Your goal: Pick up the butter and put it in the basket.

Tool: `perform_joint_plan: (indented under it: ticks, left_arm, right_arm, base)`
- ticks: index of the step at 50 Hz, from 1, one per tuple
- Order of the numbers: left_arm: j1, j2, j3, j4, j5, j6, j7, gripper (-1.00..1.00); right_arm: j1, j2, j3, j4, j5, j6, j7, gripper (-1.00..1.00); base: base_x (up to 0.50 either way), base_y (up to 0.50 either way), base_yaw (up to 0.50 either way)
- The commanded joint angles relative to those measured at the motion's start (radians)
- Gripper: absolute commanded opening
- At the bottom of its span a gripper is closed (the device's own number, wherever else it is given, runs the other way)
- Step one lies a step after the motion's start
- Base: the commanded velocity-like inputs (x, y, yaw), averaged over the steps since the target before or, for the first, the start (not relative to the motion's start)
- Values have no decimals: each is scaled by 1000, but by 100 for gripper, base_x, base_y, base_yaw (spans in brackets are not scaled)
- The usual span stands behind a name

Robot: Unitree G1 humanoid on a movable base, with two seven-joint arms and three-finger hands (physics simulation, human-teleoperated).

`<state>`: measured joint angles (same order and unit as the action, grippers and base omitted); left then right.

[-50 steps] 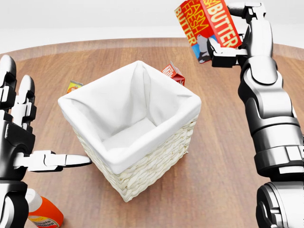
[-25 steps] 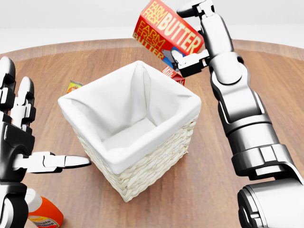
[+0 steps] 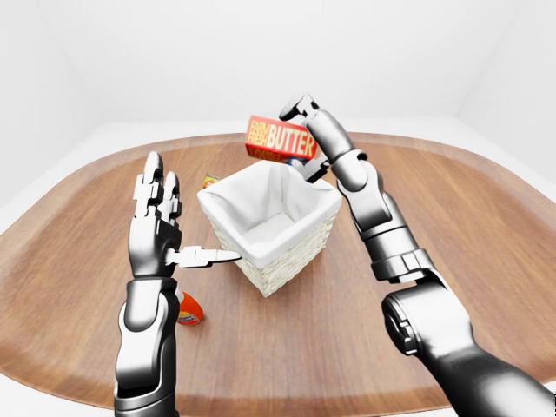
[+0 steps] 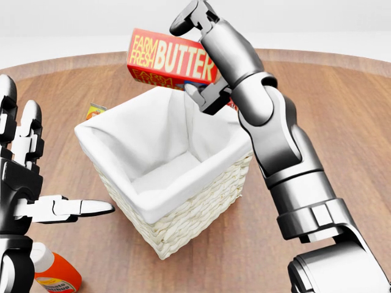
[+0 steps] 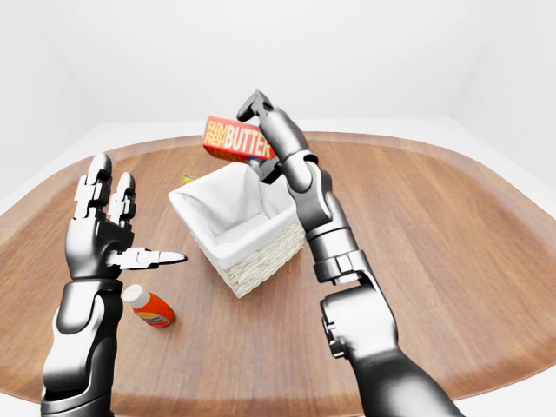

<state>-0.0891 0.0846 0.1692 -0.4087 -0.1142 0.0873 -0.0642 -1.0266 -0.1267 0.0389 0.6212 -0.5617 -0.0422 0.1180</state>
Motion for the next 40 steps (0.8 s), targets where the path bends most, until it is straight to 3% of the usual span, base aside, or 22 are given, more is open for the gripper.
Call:
perform_joint_plan:
  ticks: [1,20,40]
  left_arm:
    - [0,2,4,6,-7,0,1,100]
    - [8,3,13,3,-20,0,3,100]
    - [10,4,18,20,-31,0,2,100]
  right_arm:
    - [-7,14,2,-29,-155,-45,-19,-100]
    - [-63,-19,32,120,-489,-45,-180,-100]
    - [-119,-32,88,275,-847,-45,-430,-100]
  base:
    - [0,0,0]
    - [0,0,0]
    - [0,0,0]
